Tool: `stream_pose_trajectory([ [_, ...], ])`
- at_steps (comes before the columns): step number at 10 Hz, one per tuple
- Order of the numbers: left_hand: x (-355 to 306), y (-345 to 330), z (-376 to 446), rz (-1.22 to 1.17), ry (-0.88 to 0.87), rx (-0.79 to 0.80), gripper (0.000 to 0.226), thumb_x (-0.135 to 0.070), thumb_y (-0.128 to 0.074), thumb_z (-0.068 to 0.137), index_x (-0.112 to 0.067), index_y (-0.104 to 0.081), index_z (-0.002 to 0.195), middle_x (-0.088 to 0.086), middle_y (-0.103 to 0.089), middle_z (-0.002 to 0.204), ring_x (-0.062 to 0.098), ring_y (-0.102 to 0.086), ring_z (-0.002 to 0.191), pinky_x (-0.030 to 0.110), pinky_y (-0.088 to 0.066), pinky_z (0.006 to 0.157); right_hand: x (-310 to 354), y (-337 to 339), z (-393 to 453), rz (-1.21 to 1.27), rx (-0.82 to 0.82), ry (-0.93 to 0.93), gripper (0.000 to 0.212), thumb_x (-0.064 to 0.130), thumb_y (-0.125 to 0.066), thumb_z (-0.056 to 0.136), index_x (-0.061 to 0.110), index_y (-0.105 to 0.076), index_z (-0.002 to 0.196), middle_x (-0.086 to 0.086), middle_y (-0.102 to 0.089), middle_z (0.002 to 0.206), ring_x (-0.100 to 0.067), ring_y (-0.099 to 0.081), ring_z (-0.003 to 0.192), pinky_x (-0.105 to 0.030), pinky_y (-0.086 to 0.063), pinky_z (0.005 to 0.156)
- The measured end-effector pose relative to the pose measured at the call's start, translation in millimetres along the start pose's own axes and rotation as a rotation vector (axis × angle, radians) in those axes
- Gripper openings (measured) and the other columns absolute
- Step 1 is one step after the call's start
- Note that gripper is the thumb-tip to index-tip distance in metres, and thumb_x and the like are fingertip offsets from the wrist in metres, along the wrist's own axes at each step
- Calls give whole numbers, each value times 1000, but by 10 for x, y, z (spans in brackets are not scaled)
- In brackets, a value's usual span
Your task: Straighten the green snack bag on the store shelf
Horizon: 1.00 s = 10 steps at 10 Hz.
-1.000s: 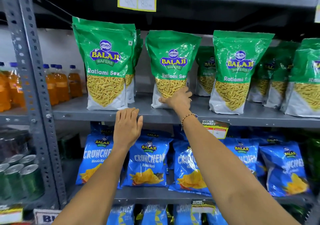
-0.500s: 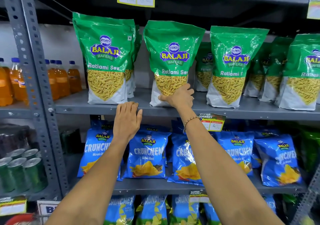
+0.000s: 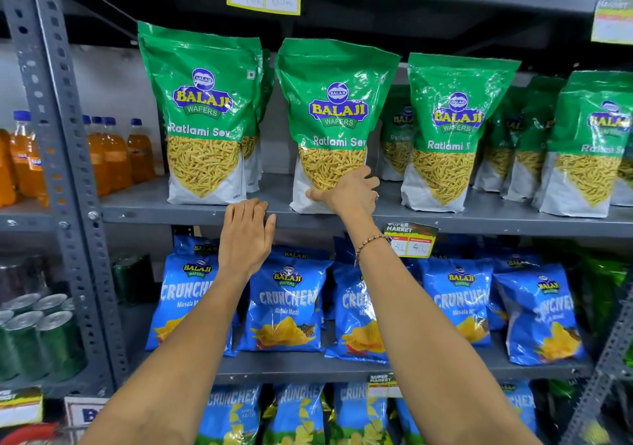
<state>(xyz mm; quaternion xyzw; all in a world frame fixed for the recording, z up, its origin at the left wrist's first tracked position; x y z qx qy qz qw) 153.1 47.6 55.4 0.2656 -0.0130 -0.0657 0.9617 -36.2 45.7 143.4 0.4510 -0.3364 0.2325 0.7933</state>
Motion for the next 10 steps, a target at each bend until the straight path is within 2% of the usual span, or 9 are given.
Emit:
stream_pose_trajectory([
  [8,23,-12,24,1,18,89,48,-36,-27,100,-3,-57,117,15,-60,117,33,-53,109,42,-31,99,53,-87,121,-19,20,5,109,52,-82,61,2,-23,137,-19,-33,139,-36,-41,127,-43,-42,99],
  [9,-9,6,7,-51,44,83,52,-40,-23,100,-4,-56,118,13,-59,117,31,-52,108,41,-31,99,34,-82,90,35,57,47,120,60,-78,60,-2,-15,142,-22,-24,143,-38,-33,131,-44,-36,104],
  [10,-78,105,106,-206,175,45,60,-45,-20,99,-5,-52,129,13,-59,124,31,-51,115,42,-32,103,36,-31,1,60,128,79,132,69,-68,65,-5,6,147,-22,-6,151,-40,-16,139,-48,-25,111],
])
Point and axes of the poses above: each hand's wrist, its own z-axis towards the middle knuckle, its own y-axis out of the back of the hand, x = y × z, the point moved 5 cm from there along z, towards the middle knuckle
